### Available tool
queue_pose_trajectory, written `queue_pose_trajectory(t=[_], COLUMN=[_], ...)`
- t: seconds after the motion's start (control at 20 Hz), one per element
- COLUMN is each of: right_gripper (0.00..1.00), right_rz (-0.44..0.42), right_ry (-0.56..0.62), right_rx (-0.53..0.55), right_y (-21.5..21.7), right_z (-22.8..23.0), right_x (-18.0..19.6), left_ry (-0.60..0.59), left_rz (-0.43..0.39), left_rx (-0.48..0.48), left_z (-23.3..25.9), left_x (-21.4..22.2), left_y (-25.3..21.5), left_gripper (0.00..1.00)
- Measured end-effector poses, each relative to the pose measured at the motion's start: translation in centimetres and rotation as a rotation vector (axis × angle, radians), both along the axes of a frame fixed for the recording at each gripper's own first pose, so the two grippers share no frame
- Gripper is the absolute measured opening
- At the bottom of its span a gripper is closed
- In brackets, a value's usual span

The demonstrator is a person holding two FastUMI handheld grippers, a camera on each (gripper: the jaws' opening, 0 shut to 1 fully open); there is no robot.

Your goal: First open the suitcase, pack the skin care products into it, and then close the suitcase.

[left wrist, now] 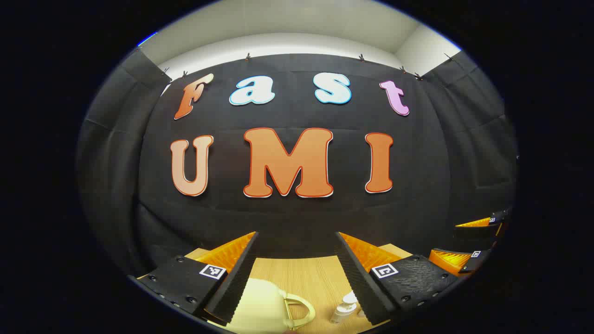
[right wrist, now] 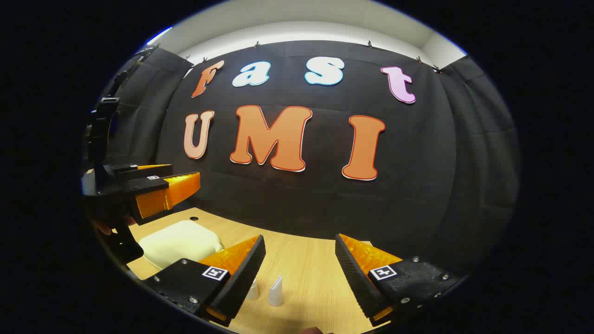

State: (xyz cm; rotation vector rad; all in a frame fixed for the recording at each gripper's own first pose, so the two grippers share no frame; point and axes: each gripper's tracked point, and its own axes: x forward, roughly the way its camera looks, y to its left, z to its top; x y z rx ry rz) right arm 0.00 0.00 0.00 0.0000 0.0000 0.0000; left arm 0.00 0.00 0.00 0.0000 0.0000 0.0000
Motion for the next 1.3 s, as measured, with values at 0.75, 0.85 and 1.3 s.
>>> queue_pose_trajectory(t=[0.75,0.85,1.3], right_gripper=[0.95,0.96,0.95], right_rz=[-0.002,-0.006,-0.035], right_ry=[0.032,0.022,0.008], right_rx=[0.018,0.042,0.034], right_y=[-0.2,-0.9,-3.7], right_z=[0.8,1.1,-0.1], right_x=[4.3,4.4,4.2], left_ry=[-0.021,-0.015,0.016], left_rz=[-0.016,-0.026,0.014], left_rx=[-0.057,-0.037,0.098], left_z=[1.7,1.7,-1.0], left_x=[5.0,5.2,3.5], left_y=[-0.5,-1.1,0.2], left_gripper=[0.98,0.98,0.99])
